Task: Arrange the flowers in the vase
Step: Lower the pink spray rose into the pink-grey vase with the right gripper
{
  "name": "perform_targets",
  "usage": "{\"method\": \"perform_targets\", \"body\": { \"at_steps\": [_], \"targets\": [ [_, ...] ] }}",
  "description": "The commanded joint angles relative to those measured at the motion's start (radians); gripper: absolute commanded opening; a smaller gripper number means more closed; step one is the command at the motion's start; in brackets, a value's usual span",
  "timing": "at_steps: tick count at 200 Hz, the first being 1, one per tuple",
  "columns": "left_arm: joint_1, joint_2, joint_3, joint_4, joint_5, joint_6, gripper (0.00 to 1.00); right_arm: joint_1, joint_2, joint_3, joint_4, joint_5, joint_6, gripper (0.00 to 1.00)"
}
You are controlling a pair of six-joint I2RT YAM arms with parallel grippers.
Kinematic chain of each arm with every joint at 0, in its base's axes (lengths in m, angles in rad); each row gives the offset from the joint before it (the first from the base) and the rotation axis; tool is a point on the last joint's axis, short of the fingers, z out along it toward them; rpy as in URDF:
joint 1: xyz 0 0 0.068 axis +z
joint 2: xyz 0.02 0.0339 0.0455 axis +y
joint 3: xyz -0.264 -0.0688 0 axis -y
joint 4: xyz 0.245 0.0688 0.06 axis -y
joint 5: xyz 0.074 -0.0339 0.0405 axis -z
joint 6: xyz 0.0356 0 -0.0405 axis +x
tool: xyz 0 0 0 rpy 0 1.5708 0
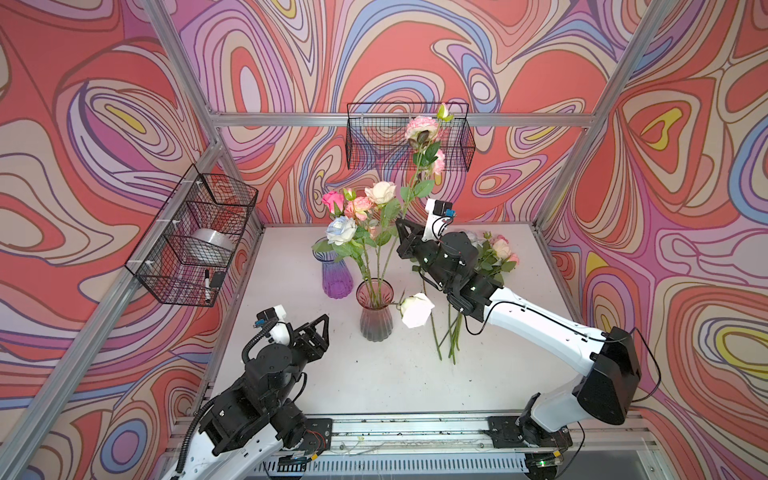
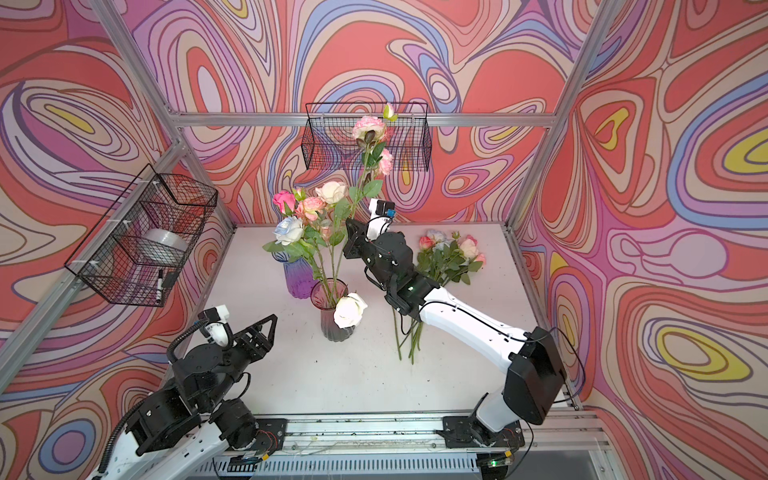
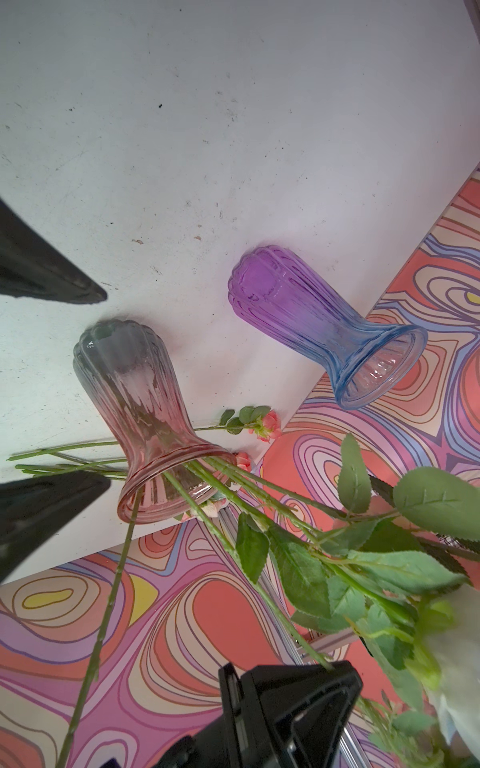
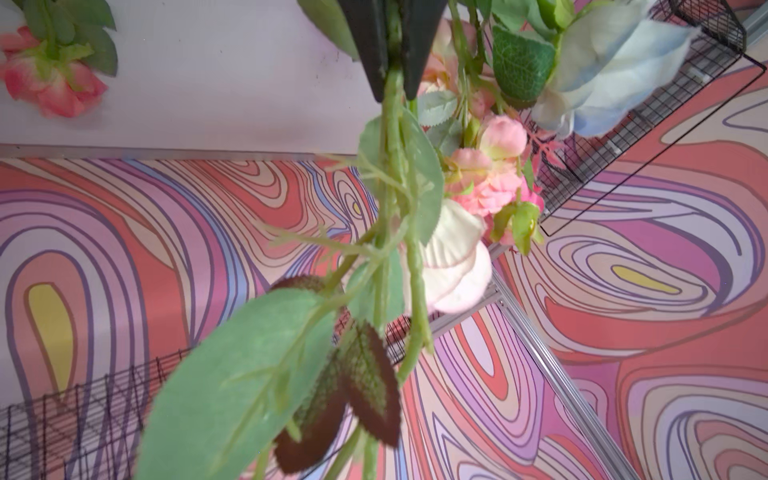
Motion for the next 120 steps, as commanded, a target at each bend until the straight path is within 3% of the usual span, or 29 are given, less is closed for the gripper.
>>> {"method": "perform_targets", "body": {
  "at_steps": [1, 120],
  "targets": [
    [0.001, -0.017, -0.017, -0.034, -0.019, -0.015, 0.64, 0.013, -0.009, -0.032, 0.0, 0.0, -0.005, 0.0],
    [0.001, -0.027, -0.056, -0.011, -0.008, -0.041, 0.65, 0.101, -0.061, -0.144, -0.092, -0.063, -0.046, 0.25]
  ]
}}
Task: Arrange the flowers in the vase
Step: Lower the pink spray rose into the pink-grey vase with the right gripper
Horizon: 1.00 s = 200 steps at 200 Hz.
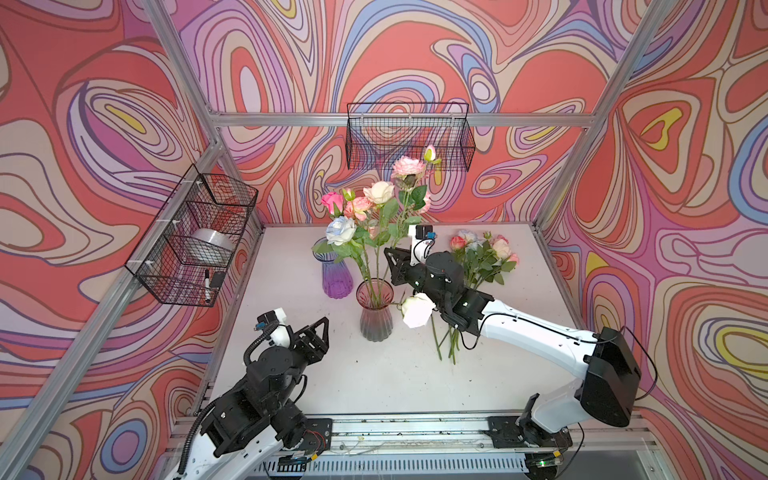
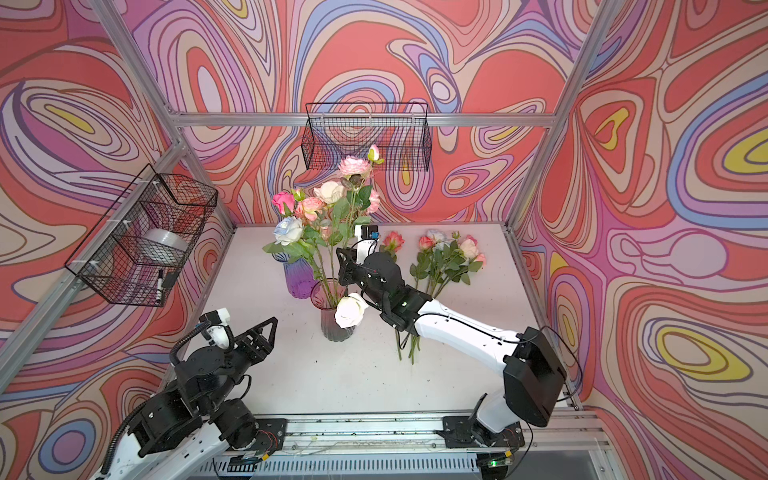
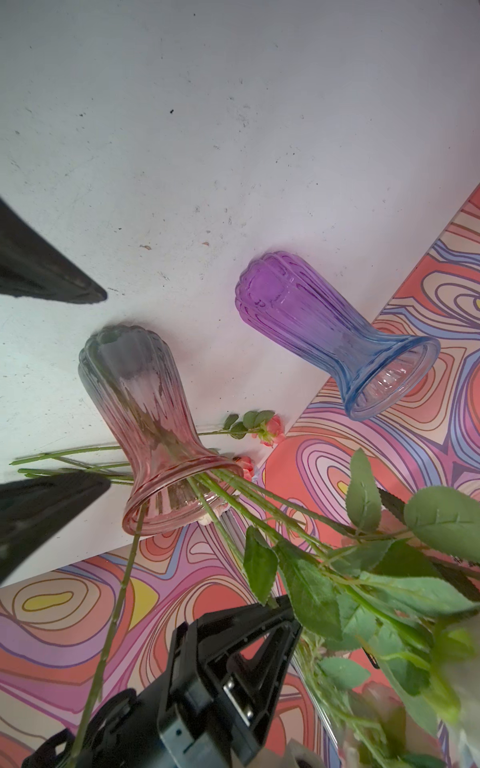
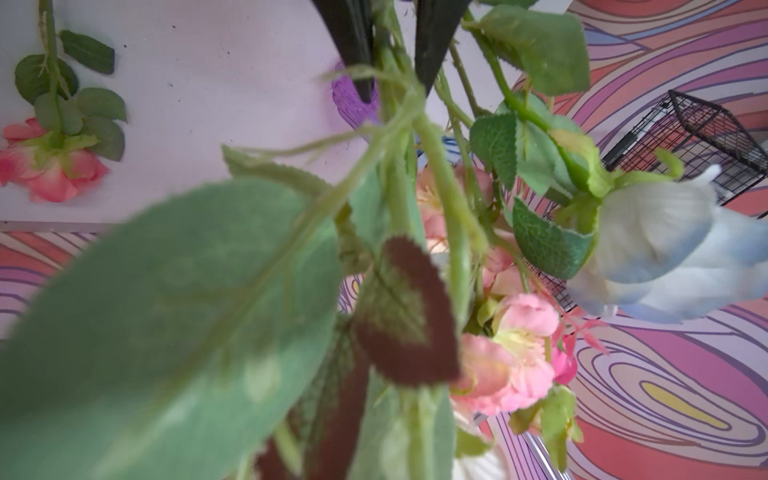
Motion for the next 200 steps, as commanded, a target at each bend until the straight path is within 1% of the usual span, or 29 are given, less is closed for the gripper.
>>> {"method": "perform_targets", "body": {
  "at_steps": [1, 26, 44, 59, 68, 70, 75, 129, 153, 174, 193, 195, 200],
  "targets": [
    [0.001, -0.004, -0.021, -0.004, -0.007, -0.022, 0.65, 0.019, -0.043, -0.023, -0.041, -0.03, -0.01, 0.25],
    [0.001, 0.001, -0.03, -0.002, 0.004, -0.034, 0.65, 0.024, -0.059, -0.033, -0.105, -0.024, -0.007, 0.28],
    [0.001, 0.002, -0.034, -0.003, 0.005, -0.041, 0.65, 0.024, -0.076, -0.044, -0.14, -0.015, -0.007, 0.32],
    [0.001, 0.001, -0.033, 0.002, 0.01, -0.047, 0.65, 0.024, -0.093, -0.051, -0.165, -0.007, -0.009, 0.39],
    [0.001, 0.001, -0.034, 0.007, 0.012, -0.05, 0.65, 0.024, -0.1, -0.049, -0.183, -0.001, -0.011, 0.41],
    [0.001, 0.001, -0.059, 0.008, 0.012, -0.05, 0.65, 0.024, -0.101, -0.05, -0.184, -0.002, -0.013, 0.41],
    [0.001, 0.002, -0.07, 0.011, 0.012, -0.052, 0.65, 0.024, -0.104, -0.047, -0.193, -0.003, -0.017, 0.41],
    [0.001, 0.031, -0.066, 0.027, 0.021, -0.053, 0.65, 0.024, -0.13, -0.037, -0.242, -0.049, -0.03, 0.43],
    [0.001, 0.045, -0.069, 0.047, 0.025, -0.053, 0.65, 0.024, -0.146, -0.032, -0.268, -0.042, -0.035, 0.47],
    [0.001, 0.061, -0.054, 0.039, 0.027, -0.046, 0.65, 0.024, -0.166, -0.036, -0.289, -0.023, -0.038, 0.53],
    [0.001, 0.064, -0.053, 0.014, 0.023, -0.044, 0.64, 0.024, -0.177, -0.025, -0.319, 0.011, -0.042, 0.54],
    [0.001, 0.062, -0.026, 0.012, 0.023, -0.044, 0.65, 0.023, -0.178, -0.022, -0.327, 0.015, -0.044, 0.54],
    [0.001, 0.059, -0.018, 0.008, 0.023, -0.046, 0.64, 0.024, -0.182, -0.018, -0.335, 0.018, -0.047, 0.54]
  ]
}}
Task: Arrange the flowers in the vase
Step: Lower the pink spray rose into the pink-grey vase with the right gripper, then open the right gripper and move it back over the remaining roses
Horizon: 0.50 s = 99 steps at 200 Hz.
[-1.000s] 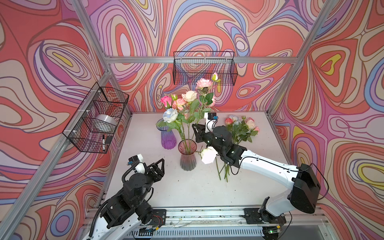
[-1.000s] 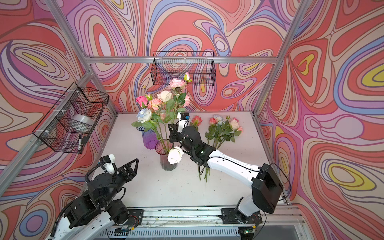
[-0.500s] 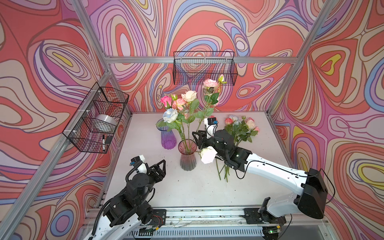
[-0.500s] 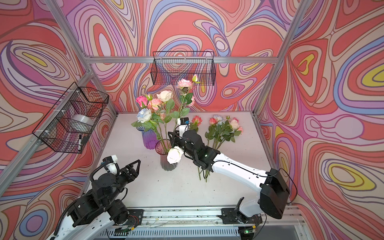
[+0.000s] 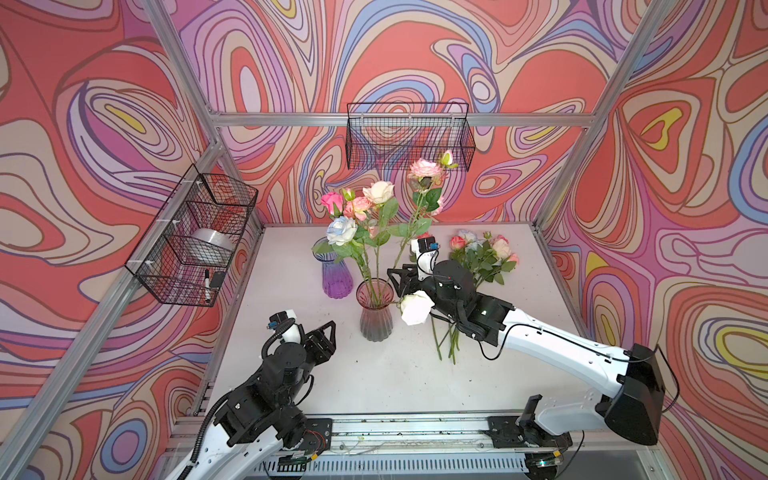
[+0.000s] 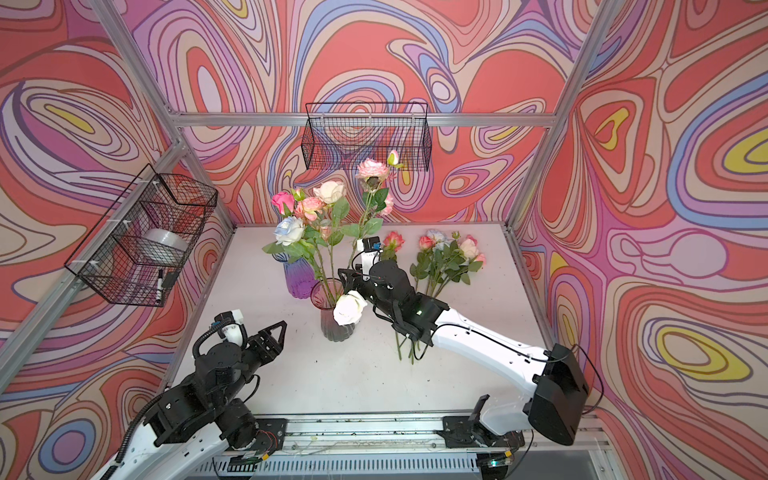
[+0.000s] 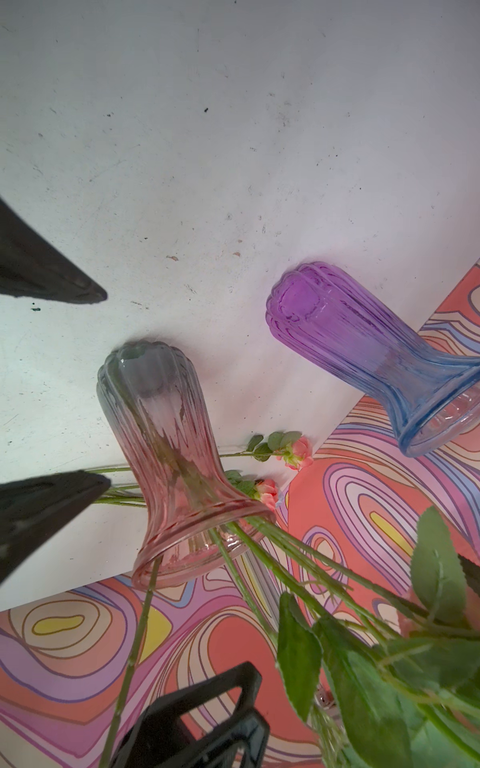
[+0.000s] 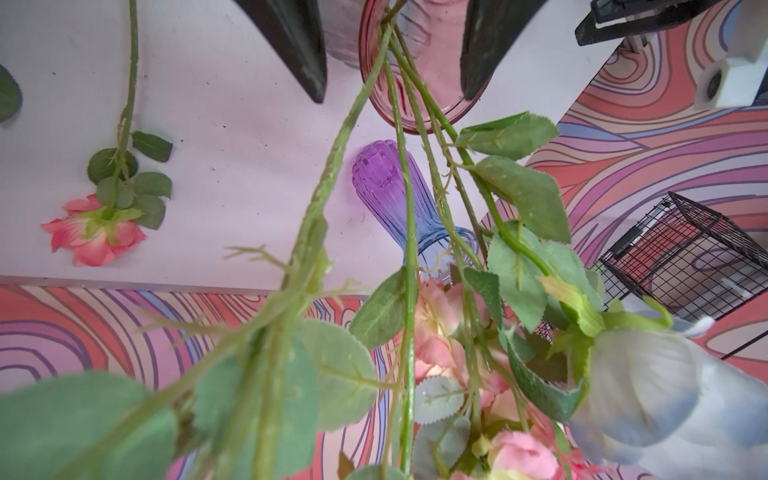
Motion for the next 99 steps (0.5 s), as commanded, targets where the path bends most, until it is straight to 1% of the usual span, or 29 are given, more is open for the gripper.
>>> {"method": "perform_targets", "body": {
  "at_steps": [1, 44, 75, 88, 99],
  "targets": [
    [0.001, 0.002, 0.049, -0.02, -0.002, -0.012, 0.64, 0.004, -0.037, 0.021, -0.065, 0.044, -0.019, 0.54],
    [0.001, -0.03, 0.036, -0.023, -0.013, -0.013, 0.64, 0.004, -0.072, 0.043, -0.142, 0.087, -0.037, 0.56],
    [0.002, -0.017, 0.044, -0.011, -0.01, -0.006, 0.65, 0.004, -0.12, 0.052, -0.192, 0.121, -0.055, 0.56],
    [0.001, -0.011, 0.039, -0.002, -0.005, -0.006, 0.65, 0.004, -0.148, 0.05, -0.199, 0.111, -0.071, 0.57],
    [0.001, -0.006, 0.033, 0.01, -0.002, -0.009, 0.65, 0.004, -0.168, 0.062, -0.232, 0.139, -0.061, 0.57]
  ]
}}
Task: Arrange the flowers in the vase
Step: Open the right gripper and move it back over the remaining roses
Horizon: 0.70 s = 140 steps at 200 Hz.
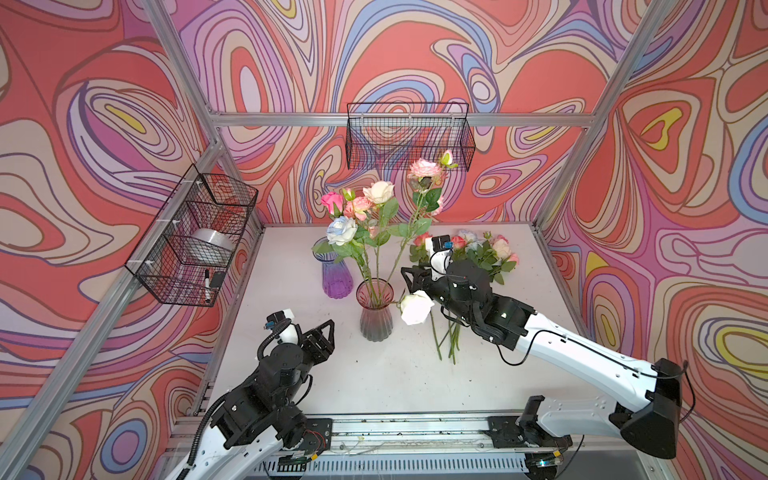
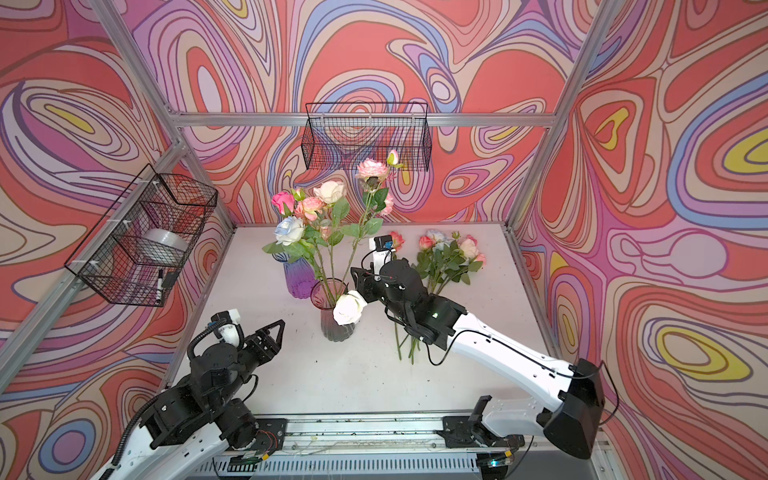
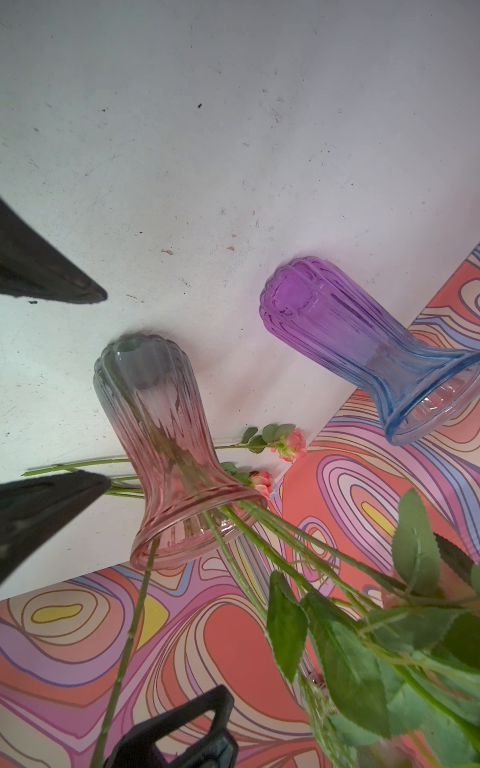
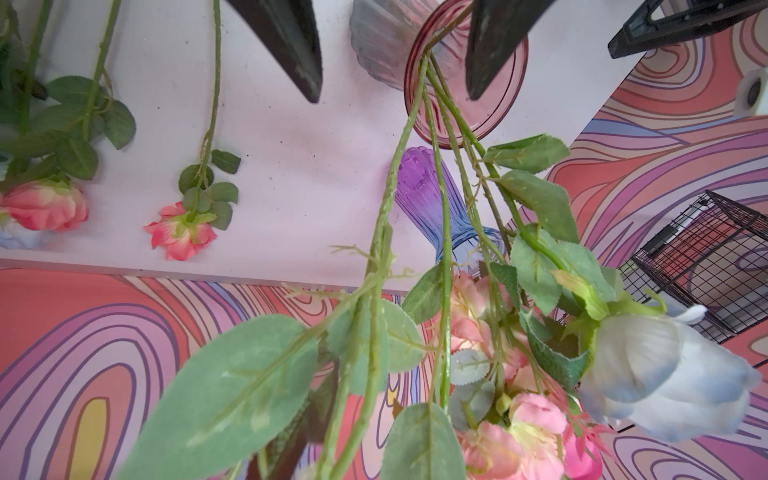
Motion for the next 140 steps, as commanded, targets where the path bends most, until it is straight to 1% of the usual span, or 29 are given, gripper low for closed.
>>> {"method": "perform_targets", "body": {
  "at_steps": [1, 15, 47, 67, 75, 82, 97, 112, 129, 140],
  "targets": [
    [0.001, 0.011, 0.015, 0.015, -0.003, -0.009, 0.65, 0.004, -0.057, 0.042, -0.068, 0.05, -0.019, 0.57],
    [0.001, 0.02, 0.016, 0.037, 0.004, -0.013, 0.65, 0.004, -0.081, 0.047, -0.094, 0.064, -0.022, 0.57],
    [0.001, 0.048, 0.033, 0.055, 0.016, -0.004, 0.65, -0.005, -0.122, 0.041, -0.165, 0.139, -0.026, 0.54],
    [0.001, 0.06, 0.033, 0.059, 0.018, -0.002, 0.65, -0.041, -0.141, 0.027, -0.211, 0.151, -0.029, 0.53],
    [0.001, 0.061, 0.032, 0.066, 0.019, -0.001, 0.65, -0.077, -0.149, 0.015, -0.224, 0.14, -0.019, 0.52],
    [0.001, 0.063, 0.029, 0.068, 0.019, -0.001, 0.65, -0.117, -0.156, 0.001, -0.232, 0.113, -0.006, 0.52],
    [0.001, 0.065, 0.024, 0.077, 0.019, 0.0, 0.65, -0.228, -0.164, -0.038, -0.242, 0.013, 0.027, 0.51],
    [0.001, 0.068, 0.018, 0.088, 0.022, -0.001, 0.65, -0.325, -0.138, -0.072, -0.248, -0.07, 0.052, 0.5],
    [0.001, 0.075, 0.015, 0.097, 0.023, -0.004, 0.65, -0.372, -0.068, -0.098, -0.247, -0.131, 0.057, 0.47],
    [0.001, 0.079, 0.015, 0.097, 0.027, -0.005, 0.65, -0.396, 0.007, -0.108, -0.231, -0.203, 0.049, 0.46]
  ]
}}
